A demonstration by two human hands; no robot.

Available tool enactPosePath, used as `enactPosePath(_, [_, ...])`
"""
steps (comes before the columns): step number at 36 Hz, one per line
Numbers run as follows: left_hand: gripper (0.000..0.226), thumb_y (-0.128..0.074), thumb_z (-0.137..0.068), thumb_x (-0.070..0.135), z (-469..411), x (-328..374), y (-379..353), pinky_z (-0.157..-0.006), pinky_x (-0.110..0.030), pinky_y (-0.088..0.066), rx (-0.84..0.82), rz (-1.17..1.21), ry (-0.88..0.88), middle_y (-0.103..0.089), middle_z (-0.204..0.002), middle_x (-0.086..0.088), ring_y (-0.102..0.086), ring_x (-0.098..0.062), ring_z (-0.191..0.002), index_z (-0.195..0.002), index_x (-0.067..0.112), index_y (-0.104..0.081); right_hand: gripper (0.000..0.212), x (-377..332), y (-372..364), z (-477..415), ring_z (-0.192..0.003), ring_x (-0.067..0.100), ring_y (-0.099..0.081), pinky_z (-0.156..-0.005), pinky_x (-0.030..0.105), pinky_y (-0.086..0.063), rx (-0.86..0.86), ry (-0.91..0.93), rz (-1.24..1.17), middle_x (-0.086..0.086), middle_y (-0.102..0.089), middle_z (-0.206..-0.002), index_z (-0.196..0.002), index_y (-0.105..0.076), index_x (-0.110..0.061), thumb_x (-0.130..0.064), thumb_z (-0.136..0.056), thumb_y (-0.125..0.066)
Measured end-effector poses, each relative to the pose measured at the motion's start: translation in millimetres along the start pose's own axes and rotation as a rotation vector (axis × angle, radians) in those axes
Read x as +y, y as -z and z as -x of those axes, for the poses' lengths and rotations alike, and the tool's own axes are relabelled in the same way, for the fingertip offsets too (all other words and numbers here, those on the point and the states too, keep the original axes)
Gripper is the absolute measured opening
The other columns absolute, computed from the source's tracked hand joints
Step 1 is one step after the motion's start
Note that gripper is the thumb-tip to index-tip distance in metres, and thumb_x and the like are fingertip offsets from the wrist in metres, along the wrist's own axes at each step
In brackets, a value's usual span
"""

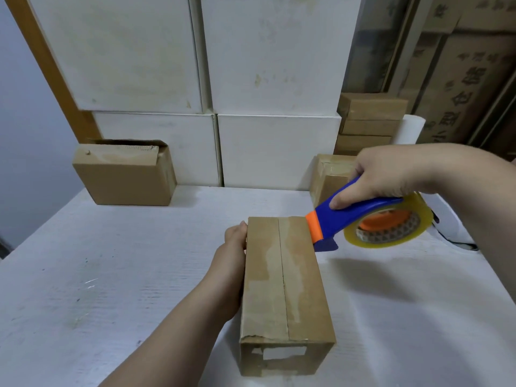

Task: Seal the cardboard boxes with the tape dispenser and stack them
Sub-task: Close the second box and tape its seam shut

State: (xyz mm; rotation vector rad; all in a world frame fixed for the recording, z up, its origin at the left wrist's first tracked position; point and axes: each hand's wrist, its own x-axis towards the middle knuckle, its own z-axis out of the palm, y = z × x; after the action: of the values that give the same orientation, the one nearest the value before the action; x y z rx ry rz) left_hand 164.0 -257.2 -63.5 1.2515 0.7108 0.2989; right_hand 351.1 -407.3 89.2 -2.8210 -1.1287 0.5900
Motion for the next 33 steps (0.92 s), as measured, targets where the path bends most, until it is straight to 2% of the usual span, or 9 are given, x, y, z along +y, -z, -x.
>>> enactPosePath(6, [0.039, -0.053, -0.105, 0.040, 1.4, -8.6, -16.0, -0.055, -0.026, -0.051, 0.018, 0.047, 0.078, -0.076, -0.069, 0.000, -0.071, -0.013, -0.055, -0.086, 0.018, -0.078, 0.046, -29.9, -3.4, 7.2, -0.055, 0.025, -0.052, -0.058, 0.036, -0.042, 0.177, 0.019, 0.273, 0.005, -0.056, -0.056, -0.064, -0.066, -0.013, -0.056, -0.076, -0.073])
enactPosePath(11, [0.046, -0.050, -0.104, 0.050, 6.3, -4.8, -21.0, -0.089, -0.041, -0.059, 0.059, 0.118, 0.109, -0.082, -0.098, -0.008, -0.079, -0.026, -0.091, -0.105, 0.017, -0.082, 0.041, -45.1, -36.9, 16.0, -0.053, 0.016, -0.043, -0.052, 0.027, -0.033, 0.415, 0.124, 0.485, -0.002, -0.051, -0.061, -0.063, -0.048, -0.018, -0.048, -0.086, -0.062])
enactPosePath(19, [0.056, -0.045, -0.103, 0.059, 14.9, -7.7, -27.1, -0.084, -0.040, -0.059, 0.090, 0.169, 0.082, -0.082, -0.092, -0.008, -0.079, -0.025, -0.085, -0.096, 0.018, -0.083, 0.048, -9.2, -103.9, 19.7, -0.058, 0.024, -0.055, -0.048, 0.031, -0.029, 0.640, -0.006, 0.295, -0.001, -0.054, -0.061, -0.064, -0.045, -0.019, -0.057, -0.094, -0.046])
enactPosePath(23, [0.061, -0.043, -0.103, 0.061, 13.1, -12.3, -29.7, -0.089, -0.042, -0.059, 0.145, 0.205, 0.081, -0.082, -0.089, -0.007, -0.079, -0.026, -0.086, -0.086, 0.020, -0.084, 0.044, -0.3, -151.1, 49.1, -0.066, 0.025, -0.059, -0.062, 0.036, -0.031, 0.764, -0.074, 0.306, -0.003, -0.068, -0.074, -0.074, -0.048, -0.026, -0.062, -0.099, -0.039])
enactPosePath(25, [0.064, -0.038, -0.104, 0.064, 13.3, -13.9, -32.0, -0.096, -0.045, -0.058, 0.143, 0.202, 0.083, -0.083, -0.091, -0.007, -0.079, -0.028, -0.092, -0.091, 0.020, -0.083, 0.042, 2.3, -168.7, 66.5, -0.062, 0.021, -0.044, -0.068, 0.035, -0.031, 0.754, -0.098, 0.237, -0.004, -0.063, -0.076, -0.079, -0.046, -0.030, -0.064, -0.100, -0.034])
enactPosePath(27, [0.064, -0.036, -0.104, 0.064, 14.3, -15.1, -33.7, -0.098, -0.046, -0.058, 0.143, 0.196, 0.073, -0.083, -0.091, -0.006, -0.079, -0.028, -0.093, -0.096, 0.021, -0.082, 0.030, 7.0, -185.9, 78.1, -0.073, 0.018, -0.051, -0.074, 0.033, -0.035, 0.639, -0.090, 0.199, -0.004, -0.060, -0.087, -0.092, -0.046, -0.031, -0.059, -0.101, -0.037])
enactPosePath(28, [0.064, -0.035, -0.104, 0.064, 14.1, -15.8, -34.0, -0.099, -0.047, -0.057, 0.146, 0.195, 0.061, -0.083, -0.091, -0.005, -0.078, -0.028, -0.094, -0.096, 0.021, -0.082, 0.022, 8.9, -194.6, 80.8, -0.079, 0.019, -0.060, -0.074, 0.033, -0.039, 0.590, -0.080, 0.175, -0.004, -0.063, -0.090, -0.098, -0.051, -0.030, -0.052, -0.098, -0.048])
enactPosePath(30, [0.064, -0.035, -0.104, 0.065, 13.1, -18.0, -33.8, -0.100, -0.048, -0.057, 0.146, 0.181, 0.032, -0.083, -0.093, -0.002, -0.078, -0.027, -0.096, -0.092, 0.025, -0.084, 0.026, 14.1, -215.0, 80.7, -0.063, 0.027, -0.066, -0.061, 0.034, -0.039, 0.595, -0.122, 0.129, 0.001, -0.065, -0.068, -0.087, -0.064, -0.019, -0.032, -0.069, -0.078])
enactPosePath(33, [0.063, -0.032, -0.105, 0.065, 11.5, -20.5, -34.0, -0.098, -0.047, -0.057, 0.137, 0.158, -0.011, -0.083, -0.093, -0.001, -0.078, -0.025, -0.095, -0.086, 0.034, -0.084, 0.034, 20.9, -237.3, 80.3, -0.043, 0.033, -0.058, -0.057, 0.034, -0.037, 0.661, -0.166, 0.083, 0.002, -0.055, -0.047, -0.064, -0.060, -0.013, -0.029, -0.045, -0.083])
